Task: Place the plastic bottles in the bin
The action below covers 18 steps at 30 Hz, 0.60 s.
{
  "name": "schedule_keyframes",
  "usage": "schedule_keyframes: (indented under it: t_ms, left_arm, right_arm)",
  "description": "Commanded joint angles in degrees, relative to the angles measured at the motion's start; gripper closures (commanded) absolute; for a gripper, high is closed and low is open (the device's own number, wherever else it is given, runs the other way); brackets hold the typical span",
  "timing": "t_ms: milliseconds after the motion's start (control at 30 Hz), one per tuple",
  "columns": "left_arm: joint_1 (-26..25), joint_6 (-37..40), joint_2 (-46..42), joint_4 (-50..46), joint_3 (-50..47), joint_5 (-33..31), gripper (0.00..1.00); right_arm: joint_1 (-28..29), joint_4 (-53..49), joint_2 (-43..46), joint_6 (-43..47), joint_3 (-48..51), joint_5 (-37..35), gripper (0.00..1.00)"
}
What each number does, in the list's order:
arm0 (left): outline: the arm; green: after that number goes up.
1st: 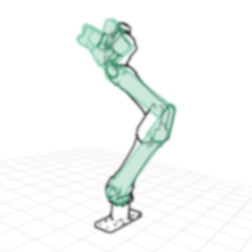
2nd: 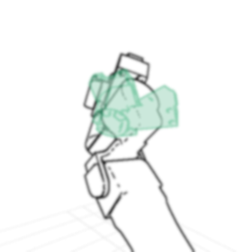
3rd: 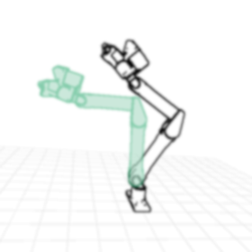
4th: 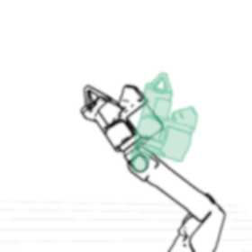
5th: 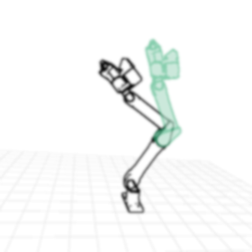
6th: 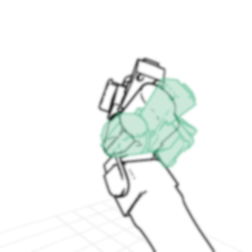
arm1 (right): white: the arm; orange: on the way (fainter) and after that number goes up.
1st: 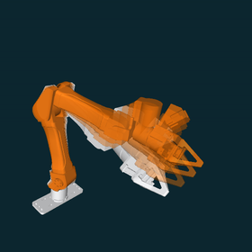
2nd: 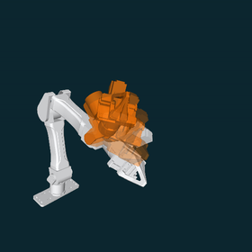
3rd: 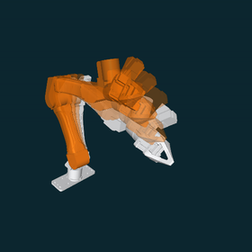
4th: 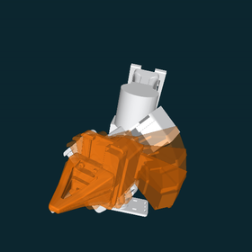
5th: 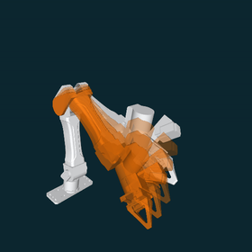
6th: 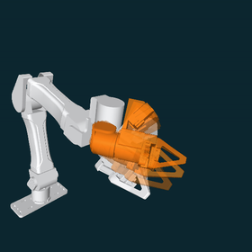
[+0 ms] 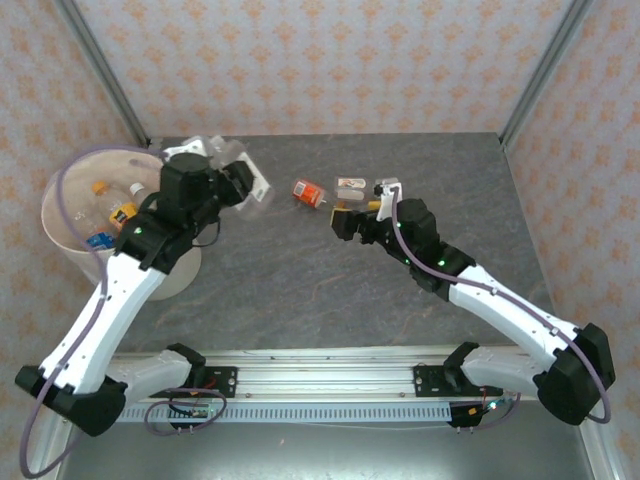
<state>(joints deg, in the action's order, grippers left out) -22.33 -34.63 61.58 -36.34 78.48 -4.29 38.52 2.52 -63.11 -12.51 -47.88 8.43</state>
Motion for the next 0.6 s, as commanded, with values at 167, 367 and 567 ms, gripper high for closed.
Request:
schedule_keyframes:
  t_ms: [167, 367, 567]
  left_arm:
    - [0.7, 6.6, -10.4, -6.3, 2.5, -30.1, 0.45]
    - [9.7, 7.6, -8.0, -13.3, 8.3, -28.5, 0.44]
    - [28.0, 8.6, -1.6, -20.2, 14.3, -8.5, 0.44]
  right_arm:
    - [0.0, -4.8, 1.8, -2.0, 0.2, -12.3, 0.01]
    - [0.0, -5.3, 1.9, -3.0, 0.9, -13.4, 0.01]
    - [0.0, -6.0, 1.8, -3.4, 1.4, -14.1, 0.01]
